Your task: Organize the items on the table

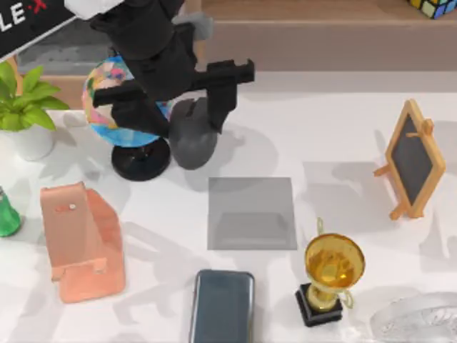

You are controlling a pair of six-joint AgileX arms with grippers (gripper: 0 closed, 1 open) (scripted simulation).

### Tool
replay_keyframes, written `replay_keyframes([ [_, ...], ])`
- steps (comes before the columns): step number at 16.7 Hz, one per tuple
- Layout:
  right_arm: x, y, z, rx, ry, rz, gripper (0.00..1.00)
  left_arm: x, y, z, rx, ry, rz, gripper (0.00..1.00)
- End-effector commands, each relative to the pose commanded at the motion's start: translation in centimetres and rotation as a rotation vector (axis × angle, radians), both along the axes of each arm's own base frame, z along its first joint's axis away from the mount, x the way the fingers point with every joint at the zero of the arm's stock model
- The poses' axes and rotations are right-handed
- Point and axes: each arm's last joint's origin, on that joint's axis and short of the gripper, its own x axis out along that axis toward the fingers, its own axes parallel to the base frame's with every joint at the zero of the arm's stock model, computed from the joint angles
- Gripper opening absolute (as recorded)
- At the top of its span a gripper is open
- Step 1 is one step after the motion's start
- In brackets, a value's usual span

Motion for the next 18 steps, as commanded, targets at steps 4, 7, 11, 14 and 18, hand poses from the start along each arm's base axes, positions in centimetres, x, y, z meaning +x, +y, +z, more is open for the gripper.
replay_keyframes([
  [4, 0.0, 0.0, 0.0, 0.000, 0.000, 0.000, 1.00, 0.6, -7.5, -7.0, 0.137, 0.074, 0.015, 0.00],
  [7, 0.0, 0.0, 0.0, 0.000, 0.000, 0.000, 1.00, 0.6, -10.2, -10.9, 0.224, 0.073, 0.034, 0.00],
  [11, 0.0, 0.0, 0.0, 0.000, 0.000, 0.000, 1.00, 0.6, -10.7, -11.9, 0.250, 0.070, 0.041, 0.00],
  [14, 0.0, 0.0, 0.0, 0.000, 0.000, 0.000, 1.00, 0.6, -10.5, -12.1, 0.252, 0.075, 0.042, 0.00],
  [18, 0.0, 0.0, 0.0, 0.000, 0.000, 0.000, 1.00, 0.6, -10.7, -12.9, 0.250, 0.070, 0.041, 0.00],
])
